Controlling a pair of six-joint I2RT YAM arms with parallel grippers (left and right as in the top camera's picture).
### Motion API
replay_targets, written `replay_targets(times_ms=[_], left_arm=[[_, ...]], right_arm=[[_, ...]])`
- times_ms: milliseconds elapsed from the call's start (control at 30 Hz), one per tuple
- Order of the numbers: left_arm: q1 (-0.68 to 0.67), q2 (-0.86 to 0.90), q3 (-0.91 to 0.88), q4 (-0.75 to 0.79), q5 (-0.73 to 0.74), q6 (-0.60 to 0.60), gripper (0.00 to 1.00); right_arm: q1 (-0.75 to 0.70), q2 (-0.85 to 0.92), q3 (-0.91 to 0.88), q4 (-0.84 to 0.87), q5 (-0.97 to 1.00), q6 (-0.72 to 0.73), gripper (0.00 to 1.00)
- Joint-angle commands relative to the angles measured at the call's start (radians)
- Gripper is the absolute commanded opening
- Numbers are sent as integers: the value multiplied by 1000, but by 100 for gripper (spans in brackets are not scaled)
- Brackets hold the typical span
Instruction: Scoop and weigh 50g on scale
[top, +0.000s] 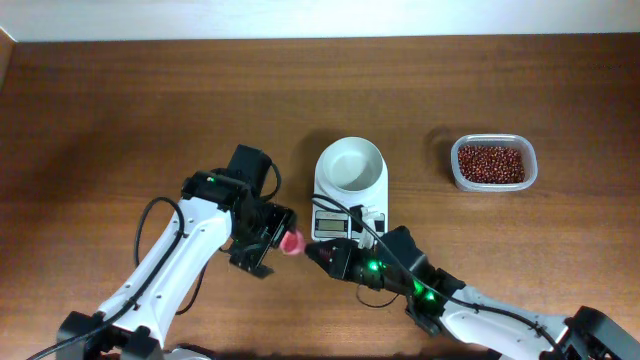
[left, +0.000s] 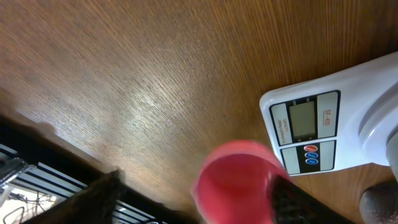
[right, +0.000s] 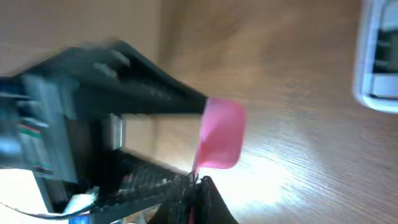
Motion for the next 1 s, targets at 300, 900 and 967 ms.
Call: replay_targets(times_ms=[300,900,967], left_arm=[[-2,-14,-5,-1,-63,0,94],[-367,-14,-5,389,-304,425,0],[-429,-14,-5,436,-348,431,0]], right_arm=[[-198,-291,5,-475,-127,-268,4],[-268,-1072,6,-1028,400,-349,4],[-268,-1072,6,-1013,442,-349,4]])
